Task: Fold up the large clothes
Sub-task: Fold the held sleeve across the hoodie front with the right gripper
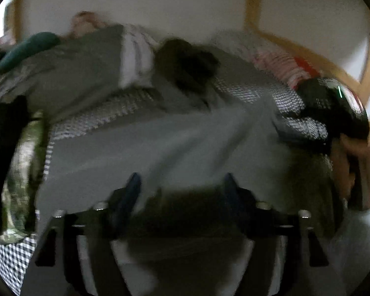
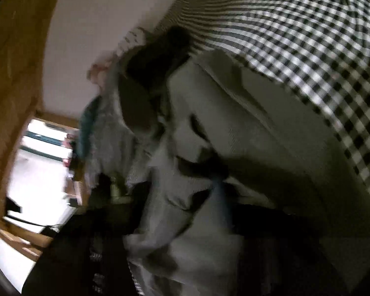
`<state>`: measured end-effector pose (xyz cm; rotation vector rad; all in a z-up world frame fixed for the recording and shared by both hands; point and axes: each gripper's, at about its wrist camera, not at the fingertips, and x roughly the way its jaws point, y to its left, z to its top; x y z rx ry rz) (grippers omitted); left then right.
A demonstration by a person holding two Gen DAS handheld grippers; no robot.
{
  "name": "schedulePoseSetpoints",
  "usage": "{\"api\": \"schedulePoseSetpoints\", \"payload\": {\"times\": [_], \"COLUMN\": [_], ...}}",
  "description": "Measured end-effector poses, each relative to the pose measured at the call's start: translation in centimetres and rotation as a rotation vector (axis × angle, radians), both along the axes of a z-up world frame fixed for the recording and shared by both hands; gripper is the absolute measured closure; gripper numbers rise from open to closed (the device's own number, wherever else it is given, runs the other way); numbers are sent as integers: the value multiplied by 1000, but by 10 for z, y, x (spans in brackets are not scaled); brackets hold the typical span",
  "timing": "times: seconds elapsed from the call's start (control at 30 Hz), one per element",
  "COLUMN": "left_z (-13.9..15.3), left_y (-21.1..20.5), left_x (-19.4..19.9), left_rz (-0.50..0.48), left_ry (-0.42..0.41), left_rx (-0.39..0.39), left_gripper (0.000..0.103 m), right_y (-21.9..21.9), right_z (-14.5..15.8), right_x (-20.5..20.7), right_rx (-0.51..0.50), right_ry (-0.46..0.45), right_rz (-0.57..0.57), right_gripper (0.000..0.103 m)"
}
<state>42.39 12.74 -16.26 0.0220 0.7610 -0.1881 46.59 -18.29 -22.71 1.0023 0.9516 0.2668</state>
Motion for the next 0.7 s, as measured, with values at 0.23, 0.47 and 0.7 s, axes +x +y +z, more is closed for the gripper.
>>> {"api": "schedulePoseSetpoints", "payload": {"times": [0.23, 0.47, 0.7], "left_z": [-39, -67, -77], "left_y": [19, -32, -59], "left_x": [62, 43, 22], "left_rz": [63, -193, -198], "left_ry": [159, 260, 244], "left_rx": [-19, -59, -63], "left_gripper": [20, 20, 20], "right_y": [15, 15, -23], "right_z": [-7, -11, -4], "right_x": [3, 25, -21], "right_rx": [-61, -60, -9], "right_ry": [54, 33, -15], "right_rz": [38, 13, -33], "right_gripper": [9, 77, 82]}}
